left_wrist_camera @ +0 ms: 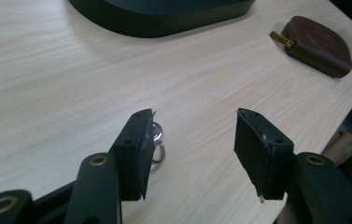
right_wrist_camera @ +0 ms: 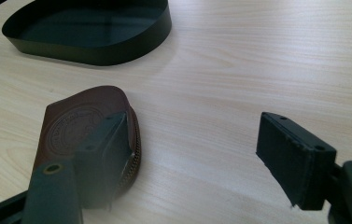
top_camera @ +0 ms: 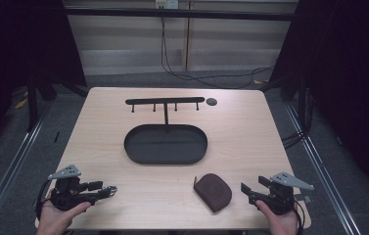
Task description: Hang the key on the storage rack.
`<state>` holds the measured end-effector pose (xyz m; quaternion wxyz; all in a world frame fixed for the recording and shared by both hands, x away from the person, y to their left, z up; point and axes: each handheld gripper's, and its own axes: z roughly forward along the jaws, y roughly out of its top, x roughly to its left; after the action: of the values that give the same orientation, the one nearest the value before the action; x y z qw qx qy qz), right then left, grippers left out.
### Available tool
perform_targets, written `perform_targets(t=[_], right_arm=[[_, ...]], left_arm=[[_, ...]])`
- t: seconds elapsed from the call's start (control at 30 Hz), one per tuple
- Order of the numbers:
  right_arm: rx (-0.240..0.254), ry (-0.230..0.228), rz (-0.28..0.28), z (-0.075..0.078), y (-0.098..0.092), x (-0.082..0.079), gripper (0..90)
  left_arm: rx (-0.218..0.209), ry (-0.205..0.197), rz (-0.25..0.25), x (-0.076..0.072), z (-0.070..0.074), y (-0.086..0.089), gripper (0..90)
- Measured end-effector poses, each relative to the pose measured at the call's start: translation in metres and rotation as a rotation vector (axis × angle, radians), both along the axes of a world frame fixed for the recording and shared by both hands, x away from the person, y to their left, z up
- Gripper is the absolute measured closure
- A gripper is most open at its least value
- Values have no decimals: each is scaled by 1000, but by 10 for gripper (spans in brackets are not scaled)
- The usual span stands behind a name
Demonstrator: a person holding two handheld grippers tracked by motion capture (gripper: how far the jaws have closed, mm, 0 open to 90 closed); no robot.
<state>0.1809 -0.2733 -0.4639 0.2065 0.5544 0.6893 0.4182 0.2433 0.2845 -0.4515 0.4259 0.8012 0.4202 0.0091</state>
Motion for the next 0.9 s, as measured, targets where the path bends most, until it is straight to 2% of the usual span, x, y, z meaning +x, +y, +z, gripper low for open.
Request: perform_targets(t=[0.23, 0.5, 0.57, 0.73, 0.8, 0.87, 0.9], right_arm=[[-6, 6, 7, -1, 1, 1, 254], [-4, 7, 10, -1, 2, 1, 254], [-7, 8, 8, -1, 2, 1, 254], [-4, 9, 15, -1, 2, 2, 254], [-3, 8, 15, -1, 2, 2, 255], [-1, 9, 15, -1, 3, 2, 256], [-4, 13, 18, -1, 3, 3, 255]], left_arm=[[4, 8, -1, 0, 7, 1, 489], [52, 20, -1, 0, 15, -3, 522], [72, 12, -3, -1, 18, -5, 527], [71, -16, -20, -5, 26, -7, 512], [121, -37, -30, -5, 28, -7, 544], [147, -48, -35, -3, 30, -8, 576], [142, -49, -37, -2, 31, -9, 587]])
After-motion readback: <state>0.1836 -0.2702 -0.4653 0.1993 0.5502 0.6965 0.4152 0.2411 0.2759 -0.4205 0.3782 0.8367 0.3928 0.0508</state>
